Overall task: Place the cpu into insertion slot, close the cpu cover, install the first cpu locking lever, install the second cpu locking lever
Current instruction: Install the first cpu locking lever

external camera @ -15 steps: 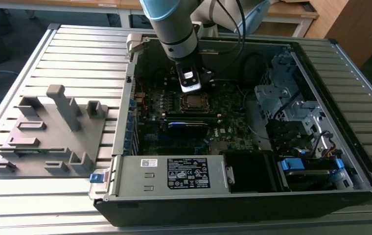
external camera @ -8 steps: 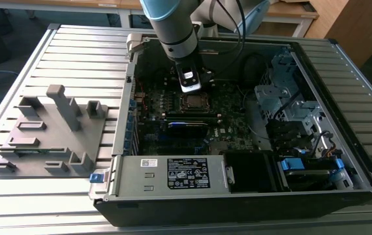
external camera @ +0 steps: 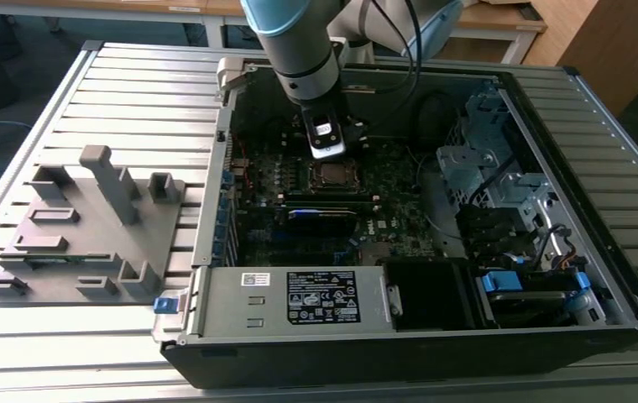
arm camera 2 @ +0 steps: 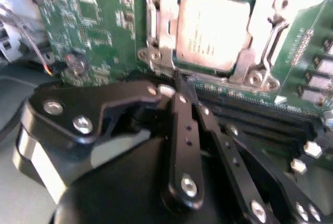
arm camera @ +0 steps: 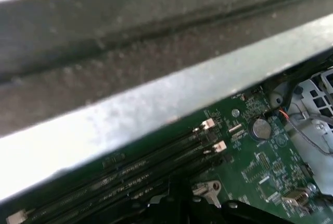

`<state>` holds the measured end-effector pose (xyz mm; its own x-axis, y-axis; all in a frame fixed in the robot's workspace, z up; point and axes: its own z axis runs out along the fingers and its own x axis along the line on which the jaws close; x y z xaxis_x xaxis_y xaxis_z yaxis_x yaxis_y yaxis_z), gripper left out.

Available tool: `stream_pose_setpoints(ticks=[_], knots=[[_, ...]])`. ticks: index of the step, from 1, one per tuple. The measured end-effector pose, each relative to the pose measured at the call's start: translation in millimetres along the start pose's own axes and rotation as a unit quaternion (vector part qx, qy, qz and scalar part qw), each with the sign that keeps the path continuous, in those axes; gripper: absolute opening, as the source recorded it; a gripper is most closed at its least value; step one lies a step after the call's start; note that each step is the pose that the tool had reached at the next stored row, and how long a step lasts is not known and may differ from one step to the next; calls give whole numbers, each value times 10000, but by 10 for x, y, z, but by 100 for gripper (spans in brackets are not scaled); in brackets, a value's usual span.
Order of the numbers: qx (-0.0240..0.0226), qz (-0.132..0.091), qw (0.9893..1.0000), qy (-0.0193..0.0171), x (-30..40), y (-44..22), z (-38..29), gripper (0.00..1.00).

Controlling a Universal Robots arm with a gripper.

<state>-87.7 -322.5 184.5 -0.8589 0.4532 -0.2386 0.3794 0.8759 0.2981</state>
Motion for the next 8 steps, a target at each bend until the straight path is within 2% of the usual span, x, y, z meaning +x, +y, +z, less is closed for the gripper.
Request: stream_pose_setpoints(ticks=[8], knots=[[7,0,10000,1,-2,-5,-5,10]])
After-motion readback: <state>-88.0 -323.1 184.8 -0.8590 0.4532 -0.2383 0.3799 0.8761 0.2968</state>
